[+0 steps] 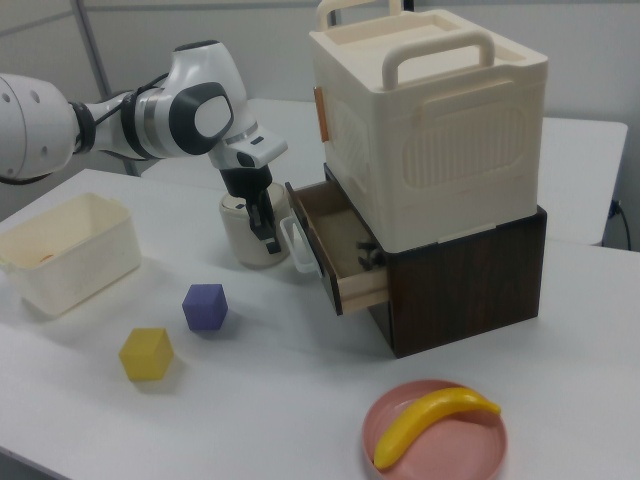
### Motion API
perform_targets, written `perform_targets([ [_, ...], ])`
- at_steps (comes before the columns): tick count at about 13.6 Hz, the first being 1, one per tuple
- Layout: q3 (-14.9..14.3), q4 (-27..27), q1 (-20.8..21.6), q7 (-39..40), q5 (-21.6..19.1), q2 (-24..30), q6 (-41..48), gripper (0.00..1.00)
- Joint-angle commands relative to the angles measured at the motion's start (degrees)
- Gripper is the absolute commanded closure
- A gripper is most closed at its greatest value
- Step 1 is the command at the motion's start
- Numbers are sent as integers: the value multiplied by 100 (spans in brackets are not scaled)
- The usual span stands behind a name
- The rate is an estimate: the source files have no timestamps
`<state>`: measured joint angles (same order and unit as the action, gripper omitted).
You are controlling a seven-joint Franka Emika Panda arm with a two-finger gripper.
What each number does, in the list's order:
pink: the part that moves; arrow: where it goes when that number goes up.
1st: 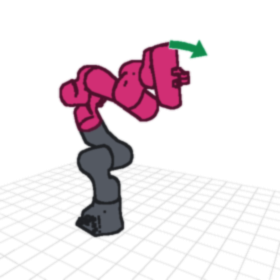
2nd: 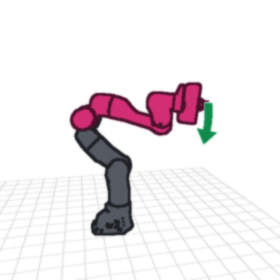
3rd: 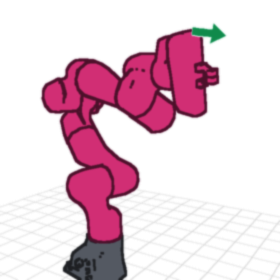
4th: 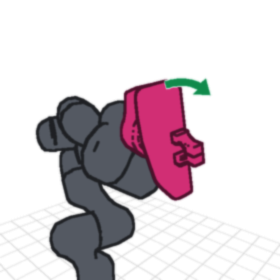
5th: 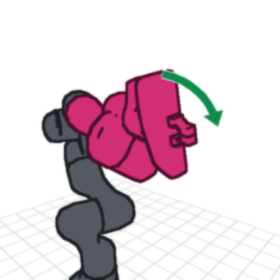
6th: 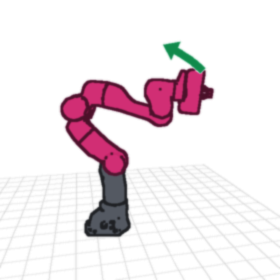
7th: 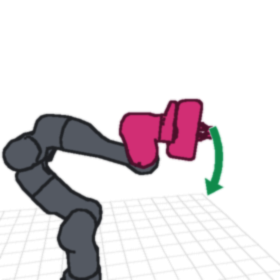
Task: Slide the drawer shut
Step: 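Lower the gripper against the drawer front beside its handle, then push the drawer front inward into the wooden unit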
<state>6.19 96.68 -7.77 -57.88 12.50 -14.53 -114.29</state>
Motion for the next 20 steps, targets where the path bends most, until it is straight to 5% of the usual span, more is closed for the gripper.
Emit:
perform_targets([
  [1,-30,123,4,-153,86,99,-138,100],
  [20,-83,88,-540,-145,86,3,-726,100],
])
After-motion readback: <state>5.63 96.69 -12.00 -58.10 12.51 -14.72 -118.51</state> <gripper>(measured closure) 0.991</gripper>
